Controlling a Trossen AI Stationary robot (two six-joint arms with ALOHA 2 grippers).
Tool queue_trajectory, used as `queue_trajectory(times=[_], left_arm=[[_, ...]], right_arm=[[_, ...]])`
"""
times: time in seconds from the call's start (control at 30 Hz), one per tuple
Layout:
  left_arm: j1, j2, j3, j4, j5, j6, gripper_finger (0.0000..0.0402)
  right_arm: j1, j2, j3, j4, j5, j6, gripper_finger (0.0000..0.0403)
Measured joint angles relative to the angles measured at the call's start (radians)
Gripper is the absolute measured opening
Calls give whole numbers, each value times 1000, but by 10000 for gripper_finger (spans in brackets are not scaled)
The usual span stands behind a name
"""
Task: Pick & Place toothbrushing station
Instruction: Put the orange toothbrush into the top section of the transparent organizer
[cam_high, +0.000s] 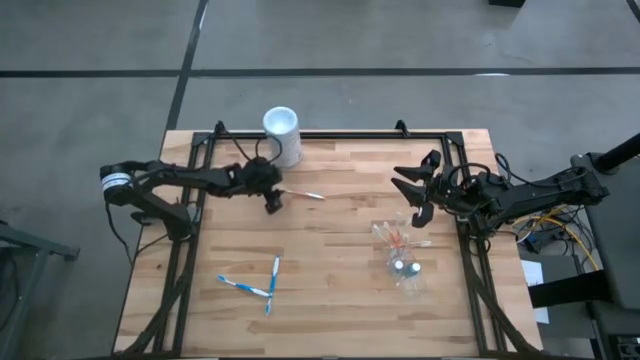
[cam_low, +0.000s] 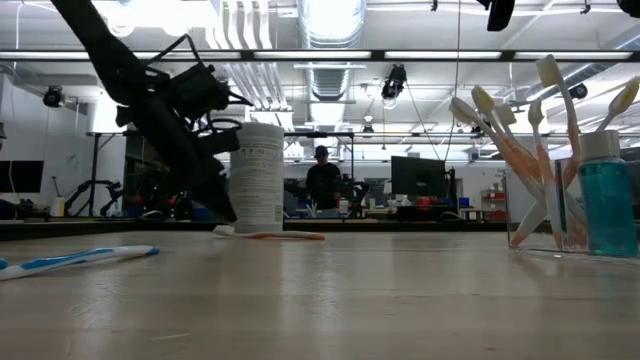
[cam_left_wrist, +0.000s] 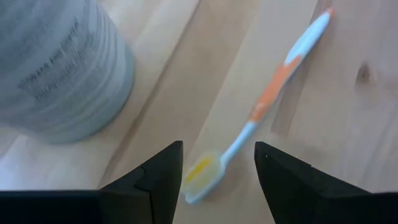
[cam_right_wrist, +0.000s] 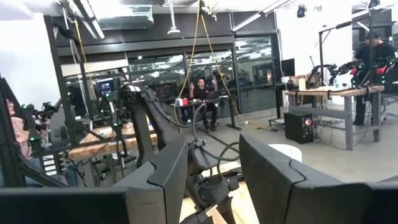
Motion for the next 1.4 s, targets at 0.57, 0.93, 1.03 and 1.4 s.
queue_trajectory(times=[0.57,0.93,1.03,1.4], left_arm=[[1,5,-46,11,-3,36,204],[3,69,-44,26,50,-64,204],[2,68,-44,26,50,-62,204],[1,68,-44,19,49,-61,156]], right_arm=[[0,0,0,0,0,0,139],[0,0,0,0,0,0,139],[0,0,0,0,0,0,139],[0,0,0,0,0,0,139]])
